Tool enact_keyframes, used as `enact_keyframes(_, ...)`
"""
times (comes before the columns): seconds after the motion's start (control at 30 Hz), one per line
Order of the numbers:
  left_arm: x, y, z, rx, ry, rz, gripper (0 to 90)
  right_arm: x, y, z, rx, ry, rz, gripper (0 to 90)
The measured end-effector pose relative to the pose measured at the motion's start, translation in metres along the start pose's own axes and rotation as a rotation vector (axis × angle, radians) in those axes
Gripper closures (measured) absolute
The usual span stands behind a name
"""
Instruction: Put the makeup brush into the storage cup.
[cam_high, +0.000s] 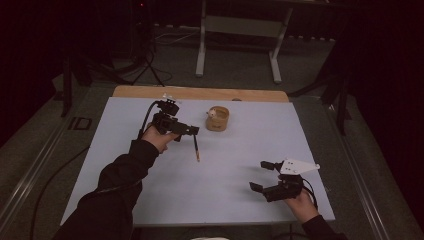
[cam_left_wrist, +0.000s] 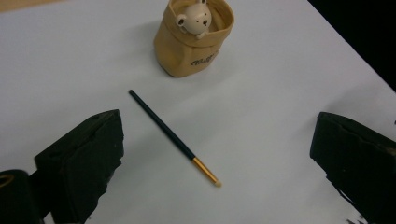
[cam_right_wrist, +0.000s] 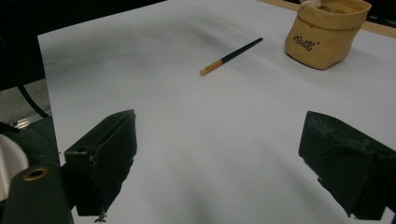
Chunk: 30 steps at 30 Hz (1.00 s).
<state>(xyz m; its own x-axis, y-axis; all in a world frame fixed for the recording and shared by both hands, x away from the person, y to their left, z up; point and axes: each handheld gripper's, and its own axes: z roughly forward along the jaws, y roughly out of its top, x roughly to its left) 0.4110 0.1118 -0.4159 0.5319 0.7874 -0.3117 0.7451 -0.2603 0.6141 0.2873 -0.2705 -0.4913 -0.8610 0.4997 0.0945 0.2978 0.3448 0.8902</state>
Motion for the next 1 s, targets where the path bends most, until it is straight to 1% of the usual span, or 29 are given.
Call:
enact_keyframes(0.03,0.000,0.002,0.003,0.015,0.008,-0.014,3.2,0.000,0.000,0.000,0.001,0.001,-0.001,11.4)
enact_keyframes(0.07,-0.001,0.004,0.006,0.033,0.026,-0.031,3.2,0.000,0.000,0.000,0.001,0.001,-0.001,11.4)
enact_keyframes(0.1,-0.001,0.004,0.006,0.033,0.026,-0.031,3.2,0.000,0.000,0.000,0.002,0.001,-0.001,11.4)
enact_keyframes(0.13,-0.003,0.008,0.013,0.063,0.060,-0.076,3.2,0.000,0.000,0.000,0.002,0.001,-0.002,11.4)
enact_keyframes(0.2,-0.004,0.010,0.018,0.093,0.062,-0.103,3.3,0.000,0.000,0.000,0.001,0.001,-0.001,11.4)
enact_keyframes(0.23,-0.004,0.010,0.018,0.093,0.062,-0.103,3.3,0.000,0.000,0.000,0.001,0.001,-0.001,11.4)
enact_keyframes(0.27,-0.003,0.012,0.021,0.107,0.065,-0.133,3.3,0.000,0.000,0.000,0.001,0.001,-0.002,11.4)
enact_keyframes(0.3,-0.003,0.012,0.023,0.118,0.069,-0.143,3.8,0.000,0.000,0.000,0.001,0.002,-0.002,11.4)
enact_keyframes(0.4,-0.002,0.015,0.031,0.146,0.096,-0.190,3.8,0.000,0.000,0.001,0.003,0.003,0.000,11.4)
enact_keyframes(0.43,-0.002,0.015,0.031,0.146,0.096,-0.190,4.3,0.000,0.000,0.001,0.003,0.003,0.000,11.4)
enact_keyframes(0.47,-0.002,0.015,0.036,0.165,0.108,-0.213,4.3,0.000,0.000,0.001,0.003,0.004,-0.003,11.4)
enact_keyframes(0.53,-0.003,0.015,0.041,0.186,0.122,-0.219,6.9,0.000,0.000,0.001,0.004,0.005,-0.006,11.4)
enact_keyframes(0.57,-0.003,0.016,0.043,0.200,0.136,-0.227,10.3,0.000,0.000,0.001,0.005,0.005,-0.005,11.4)
enact_keyframes(0.63,-0.003,0.016,0.047,0.201,0.125,-0.258,13.9,0.000,0.000,0.001,0.005,0.006,-0.004,11.4)
enact_keyframes(0.67,-0.003,0.017,0.050,0.204,0.136,-0.269,14.9,0.000,0.000,0.002,0.006,0.006,-0.004,11.4)
enact_keyframes(0.7,-0.003,0.017,0.052,0.211,0.145,-0.266,15.2,0.000,0.000,0.002,0.006,0.007,-0.004,11.4)
enact_keyframes(0.77,-0.002,0.018,0.056,0.222,0.152,-0.287,16.1,0.000,0.000,0.002,0.006,0.007,-0.005,11.4)
enact_keyframes(0.87,-0.001,0.017,0.063,0.241,0.178,-0.309,20.5,0.000,0.000,0.002,0.007,0.006,-0.008,11.4)
enact_keyframes(0.93,-0.001,0.016,0.067,0.249,0.187,-0.339,23.7,0.000,0.000,0.002,0.010,0.006,-0.007,11.4)
enact_keyframes(1.0,0.001,0.014,0.070,0.250,0.173,-0.393,29.9,0.000,0.000,0.002,0.011,0.005,-0.008,11.4)
